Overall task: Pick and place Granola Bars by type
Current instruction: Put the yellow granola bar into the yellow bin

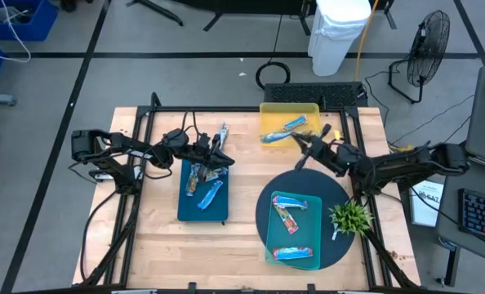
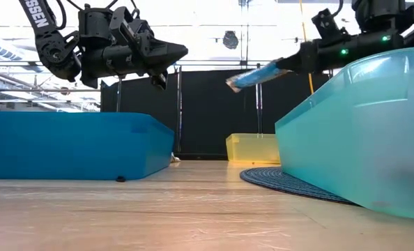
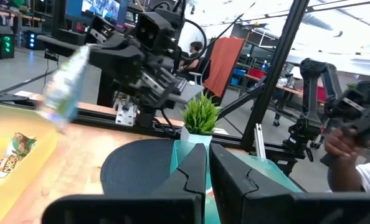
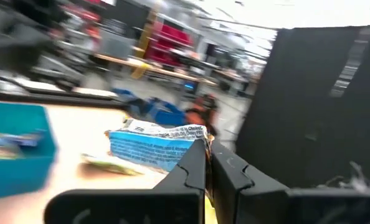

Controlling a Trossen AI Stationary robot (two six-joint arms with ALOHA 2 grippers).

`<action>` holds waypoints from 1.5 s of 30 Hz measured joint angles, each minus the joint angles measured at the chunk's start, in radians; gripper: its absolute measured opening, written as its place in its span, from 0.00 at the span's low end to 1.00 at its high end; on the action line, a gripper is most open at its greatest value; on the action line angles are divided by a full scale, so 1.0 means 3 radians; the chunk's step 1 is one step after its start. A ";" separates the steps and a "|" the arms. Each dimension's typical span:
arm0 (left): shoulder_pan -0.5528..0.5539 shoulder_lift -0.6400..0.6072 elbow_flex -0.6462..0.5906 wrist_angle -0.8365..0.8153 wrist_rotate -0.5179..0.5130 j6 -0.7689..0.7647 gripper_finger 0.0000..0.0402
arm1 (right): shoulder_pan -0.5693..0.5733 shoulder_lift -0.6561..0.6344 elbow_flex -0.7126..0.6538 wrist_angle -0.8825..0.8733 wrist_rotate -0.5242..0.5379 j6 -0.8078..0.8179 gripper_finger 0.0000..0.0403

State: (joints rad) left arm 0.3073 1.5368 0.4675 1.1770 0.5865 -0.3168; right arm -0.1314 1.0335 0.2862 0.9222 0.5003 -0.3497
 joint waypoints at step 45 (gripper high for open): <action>0.0000 0.0000 -0.0003 -0.0228 -0.0042 0.0067 0.05 | -0.0524 -0.0091 -0.0540 -0.0279 0.1732 0.0230 0.01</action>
State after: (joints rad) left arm 0.3073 1.5368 0.4667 1.1087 0.5739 -0.2966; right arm -0.2886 1.0061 0.1242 0.8385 1.0199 -0.2807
